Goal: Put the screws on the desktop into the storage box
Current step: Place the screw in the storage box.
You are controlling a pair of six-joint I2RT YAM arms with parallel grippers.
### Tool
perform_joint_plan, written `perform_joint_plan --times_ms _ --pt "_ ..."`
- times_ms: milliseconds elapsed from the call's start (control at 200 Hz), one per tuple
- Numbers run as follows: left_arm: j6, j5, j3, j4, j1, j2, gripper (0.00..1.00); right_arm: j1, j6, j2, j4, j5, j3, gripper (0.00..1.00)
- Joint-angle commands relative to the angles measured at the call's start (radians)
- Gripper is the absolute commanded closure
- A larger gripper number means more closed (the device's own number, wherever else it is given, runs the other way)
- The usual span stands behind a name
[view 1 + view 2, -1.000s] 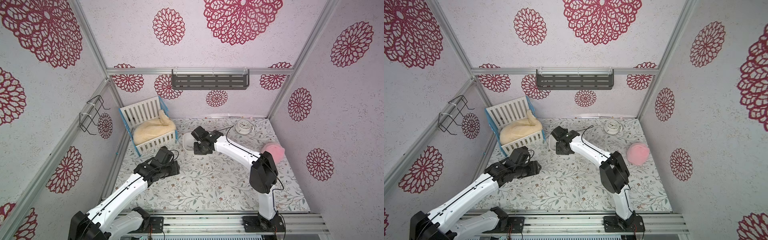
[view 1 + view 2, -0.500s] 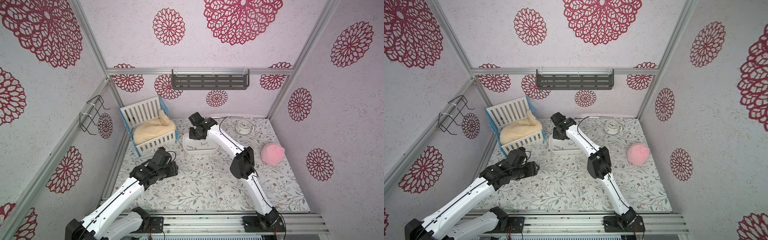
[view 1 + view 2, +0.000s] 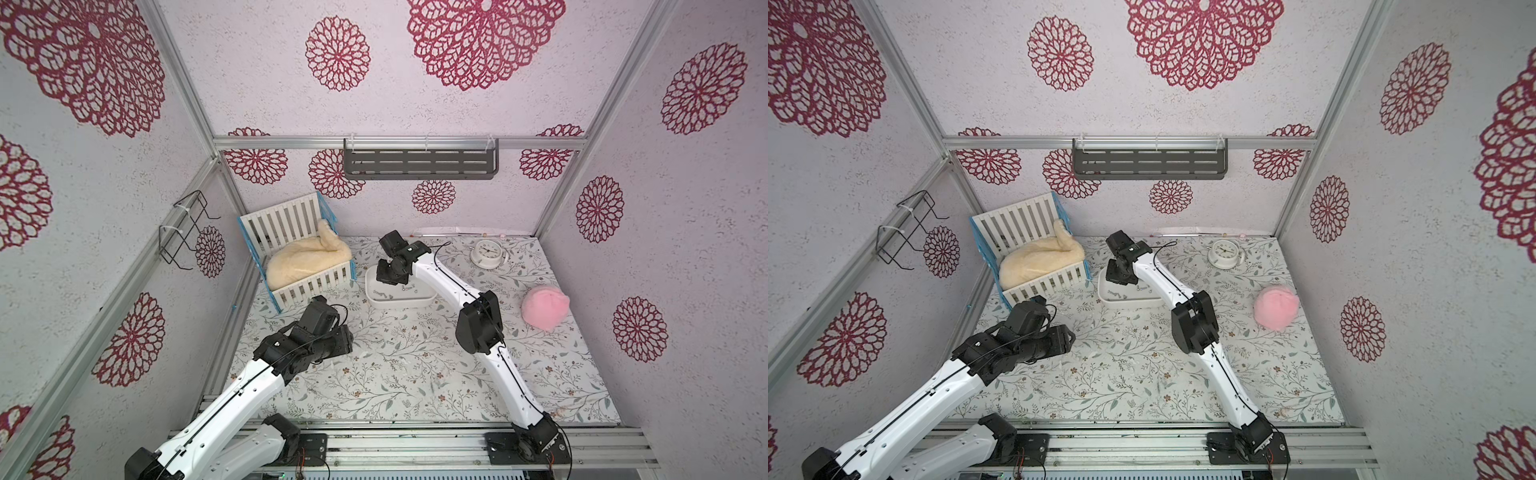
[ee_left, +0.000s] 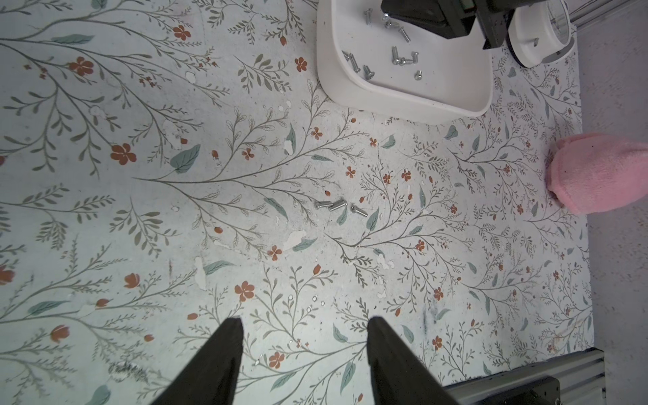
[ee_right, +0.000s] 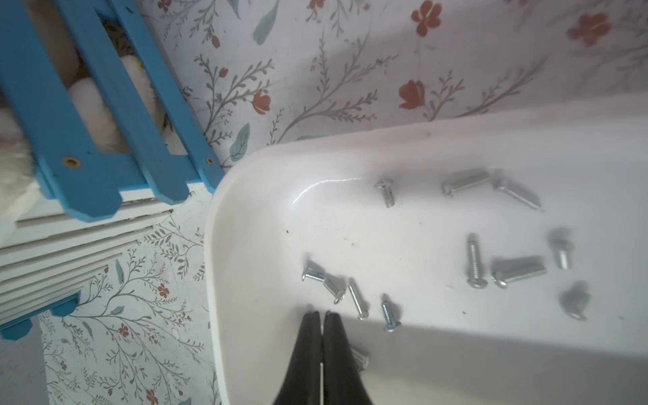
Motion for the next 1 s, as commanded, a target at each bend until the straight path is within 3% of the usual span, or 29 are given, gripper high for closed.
perform_joint_plan --times_ms 0,460,720,996 --pt "-0.011 -0.015 -0.016 -0.023 0.009 -0.026 0.38 0.001 0.040 0.023 0.048 -0.027 0.034 1.00" --pt "-0.005 -0.023 -0.013 -0.061 0.019 -0.048 0.38 0.002 0.083 0.072 0.096 -0.051 0.034 1.00" --pt "-0.005 -0.024 -0.004 -0.067 0.020 -0.043 0.38 0.004 0.064 0.025 0.093 -0.004 0.039 0.83" --pt "-0.008 -0.029 0.006 -0.072 0.020 -0.028 0.38 0.014 0.004 -0.109 0.090 0.047 0.038 0.77"
